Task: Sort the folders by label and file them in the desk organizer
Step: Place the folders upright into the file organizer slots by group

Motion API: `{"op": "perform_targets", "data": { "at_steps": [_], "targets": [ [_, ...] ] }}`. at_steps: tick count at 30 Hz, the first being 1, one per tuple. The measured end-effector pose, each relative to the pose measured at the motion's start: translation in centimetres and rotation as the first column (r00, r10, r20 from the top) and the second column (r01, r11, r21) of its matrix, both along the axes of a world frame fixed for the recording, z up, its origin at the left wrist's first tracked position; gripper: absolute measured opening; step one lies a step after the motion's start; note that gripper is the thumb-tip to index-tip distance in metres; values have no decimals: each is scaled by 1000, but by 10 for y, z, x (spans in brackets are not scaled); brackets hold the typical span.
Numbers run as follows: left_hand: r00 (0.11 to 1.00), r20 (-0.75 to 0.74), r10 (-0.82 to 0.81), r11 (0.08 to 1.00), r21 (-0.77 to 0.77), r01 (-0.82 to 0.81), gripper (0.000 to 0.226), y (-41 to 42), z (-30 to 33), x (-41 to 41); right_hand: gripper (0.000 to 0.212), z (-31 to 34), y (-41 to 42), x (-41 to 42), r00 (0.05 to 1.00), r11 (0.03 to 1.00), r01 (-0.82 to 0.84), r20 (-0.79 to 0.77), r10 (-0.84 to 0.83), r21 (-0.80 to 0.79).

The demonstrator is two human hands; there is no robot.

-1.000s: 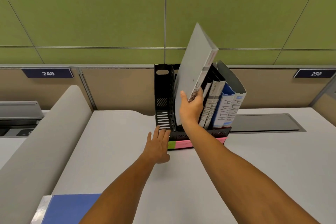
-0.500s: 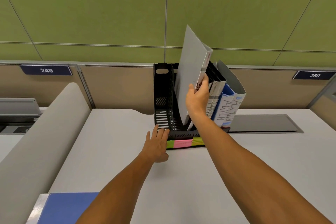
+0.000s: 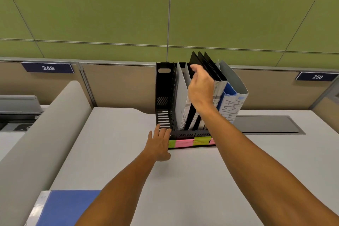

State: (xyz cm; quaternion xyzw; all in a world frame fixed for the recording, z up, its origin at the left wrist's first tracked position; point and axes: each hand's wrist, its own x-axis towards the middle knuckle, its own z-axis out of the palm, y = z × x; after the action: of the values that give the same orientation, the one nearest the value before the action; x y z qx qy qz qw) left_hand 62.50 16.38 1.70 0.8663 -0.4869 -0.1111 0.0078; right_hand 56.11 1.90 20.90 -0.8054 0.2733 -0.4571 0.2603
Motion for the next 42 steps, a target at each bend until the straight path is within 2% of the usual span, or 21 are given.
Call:
{"op": "perform_targets", "data": {
  "at_steps": [2,4,7,10,13,15,18,24,28,33,38,42],
  "targets": [
    [1000,2,-4,1000,9,4,101,-1,-1,1,37,-5,0,-6,988,998,-41,-153,34,-41],
    [1000,16,-8,1000,14,8,102,0,-2,2,43,-23,5,-14,970,996,-90,-230,82,-28],
    [999,35,-21,1000,22,20,104,6,-1,0,59,-56,22,-32,965,985,-170,-199,171,21],
    [1000,12,3,1000,-20,-3,103,14,1,-6,80,-85,47,-57,978,990,-141,-151,143,28],
    [999,-24,34,998,-47,-35,100,35,2,-17,89,-112,68,-86,973,980,-109,-183,139,168],
    [999,-13,48,998,-45,-48,97,58,-1,-27,83,-131,82,-110,907,929,-153,-326,268,336],
    [995,-14,94,995,-31,-95,87,102,-3,-45,81,-157,109,-148,690,862,-225,-550,470,455],
    [942,-120,312,947,-33,-318,76,205,-14,-104,77,-188,166,-211,440,703,-345,-555,706,621],
    [901,-88,424,905,52,-421,74,266,-16,-149,76,-204,202,-235,356,636,-386,-528,771,668],
    [811,-76,580,814,34,-580,73,337,-16,-193,74,-206,252,-242,275,543,-489,-470,839,683],
    [708,-5,706,707,61,-704,76,387,-13,-201,73,-205,302,-240,174,457,-557,-440,881,694],
    [592,6,806,592,10,-806,80,416,-9,-189,72,-209,332,-225,98,437,-576,-472,876,691]
  ]
}}
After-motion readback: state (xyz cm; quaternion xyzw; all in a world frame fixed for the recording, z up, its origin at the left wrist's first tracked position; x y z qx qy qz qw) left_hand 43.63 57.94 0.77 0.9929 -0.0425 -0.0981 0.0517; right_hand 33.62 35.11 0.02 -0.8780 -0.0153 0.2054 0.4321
